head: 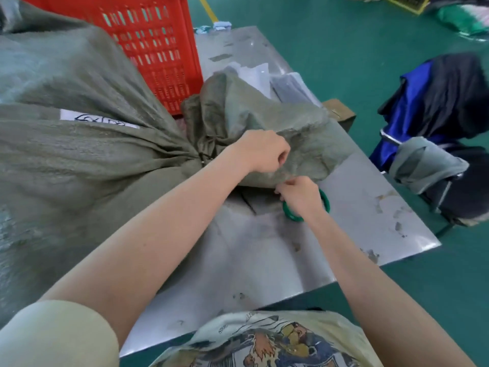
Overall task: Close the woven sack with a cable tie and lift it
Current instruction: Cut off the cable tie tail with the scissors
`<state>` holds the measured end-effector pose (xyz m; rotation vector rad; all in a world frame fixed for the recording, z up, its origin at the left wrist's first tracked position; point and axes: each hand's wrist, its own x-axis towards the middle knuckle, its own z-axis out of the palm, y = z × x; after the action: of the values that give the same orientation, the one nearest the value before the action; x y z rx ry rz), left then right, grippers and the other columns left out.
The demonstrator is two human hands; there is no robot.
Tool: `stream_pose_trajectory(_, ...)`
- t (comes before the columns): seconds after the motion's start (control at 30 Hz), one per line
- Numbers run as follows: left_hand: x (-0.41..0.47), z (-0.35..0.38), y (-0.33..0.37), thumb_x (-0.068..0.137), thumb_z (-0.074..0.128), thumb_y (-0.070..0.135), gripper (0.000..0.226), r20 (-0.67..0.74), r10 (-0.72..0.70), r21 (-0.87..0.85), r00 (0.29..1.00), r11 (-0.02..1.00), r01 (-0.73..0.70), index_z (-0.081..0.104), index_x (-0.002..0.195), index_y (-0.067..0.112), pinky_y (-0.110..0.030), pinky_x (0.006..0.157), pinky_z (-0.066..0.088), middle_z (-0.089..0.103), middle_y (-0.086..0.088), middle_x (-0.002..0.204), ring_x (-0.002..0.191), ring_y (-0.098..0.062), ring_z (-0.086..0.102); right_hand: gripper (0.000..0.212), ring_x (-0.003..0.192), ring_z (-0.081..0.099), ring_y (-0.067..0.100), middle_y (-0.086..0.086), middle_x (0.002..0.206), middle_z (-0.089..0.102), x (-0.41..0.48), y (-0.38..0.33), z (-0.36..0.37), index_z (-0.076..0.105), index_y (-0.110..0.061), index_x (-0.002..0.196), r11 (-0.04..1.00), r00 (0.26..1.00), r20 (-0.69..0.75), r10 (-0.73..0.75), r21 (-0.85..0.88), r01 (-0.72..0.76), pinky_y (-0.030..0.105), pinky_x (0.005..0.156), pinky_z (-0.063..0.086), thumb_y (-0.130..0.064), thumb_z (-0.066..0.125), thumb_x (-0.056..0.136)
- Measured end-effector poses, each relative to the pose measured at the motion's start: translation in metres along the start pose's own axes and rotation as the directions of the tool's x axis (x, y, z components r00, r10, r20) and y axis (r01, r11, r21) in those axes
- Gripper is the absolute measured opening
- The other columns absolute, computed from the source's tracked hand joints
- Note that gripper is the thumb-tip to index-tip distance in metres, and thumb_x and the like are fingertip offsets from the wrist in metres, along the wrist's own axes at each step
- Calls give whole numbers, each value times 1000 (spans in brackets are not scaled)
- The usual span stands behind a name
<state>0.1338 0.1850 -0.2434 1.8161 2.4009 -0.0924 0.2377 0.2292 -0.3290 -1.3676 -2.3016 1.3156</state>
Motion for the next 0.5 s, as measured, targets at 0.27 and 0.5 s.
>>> stream_pose_trajectory(0.27,13,58,36,84,44,9,43,348,48,-46,936,998,-34,57,124,19,-41,97,48,57,-11,131,116,-31,55,41,106,55,37,22,114,58,-16,52,-20,50,4,112,958,998,-68,17,-284,-36,35,77,43,-12,66,77)
stream_pose_trajectory(0.5,20,59,34,86,41,8,55,287,-33,-54,957,997,51,34,140,17,-41,107,38,39,-9,147,132,-28,42,31,72,51,23,3,64,44,-46,57,-33,35,-13,58,910,987,70,147,-401,-107,26,52,38,-14,59,78)
